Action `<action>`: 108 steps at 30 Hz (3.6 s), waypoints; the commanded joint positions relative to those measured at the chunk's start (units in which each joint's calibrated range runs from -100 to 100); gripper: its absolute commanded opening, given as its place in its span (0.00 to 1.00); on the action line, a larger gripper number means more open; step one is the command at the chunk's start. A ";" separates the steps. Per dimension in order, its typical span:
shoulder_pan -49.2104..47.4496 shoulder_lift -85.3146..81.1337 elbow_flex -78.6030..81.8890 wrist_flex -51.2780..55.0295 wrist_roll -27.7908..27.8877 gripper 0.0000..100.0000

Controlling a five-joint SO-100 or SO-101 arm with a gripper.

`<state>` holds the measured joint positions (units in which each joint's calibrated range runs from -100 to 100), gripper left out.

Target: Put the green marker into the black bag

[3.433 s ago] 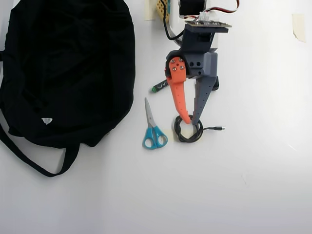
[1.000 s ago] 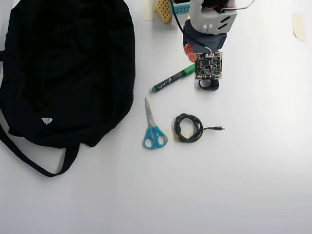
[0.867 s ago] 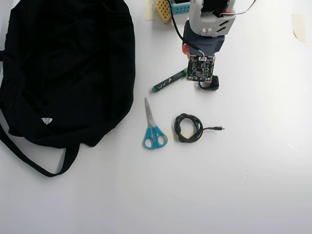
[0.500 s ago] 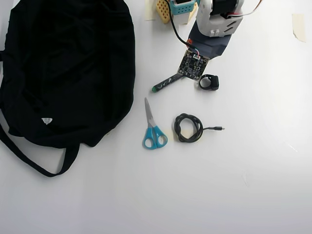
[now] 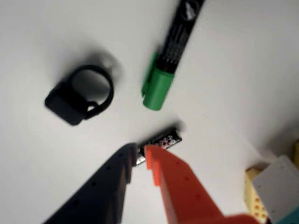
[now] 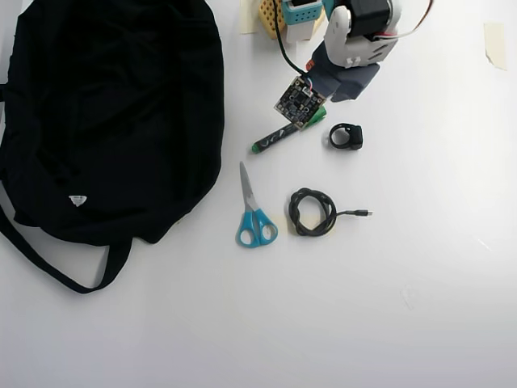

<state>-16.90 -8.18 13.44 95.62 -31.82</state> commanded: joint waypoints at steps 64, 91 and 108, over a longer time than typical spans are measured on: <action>7.33 8.92 14.59 -31.28 -3.47 0.27; 11.36 12.08 15.22 -36.10 0.09 0.27; 11.07 15.07 15.13 -36.02 -0.01 0.27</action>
<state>-5.51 6.43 29.25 60.15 -31.92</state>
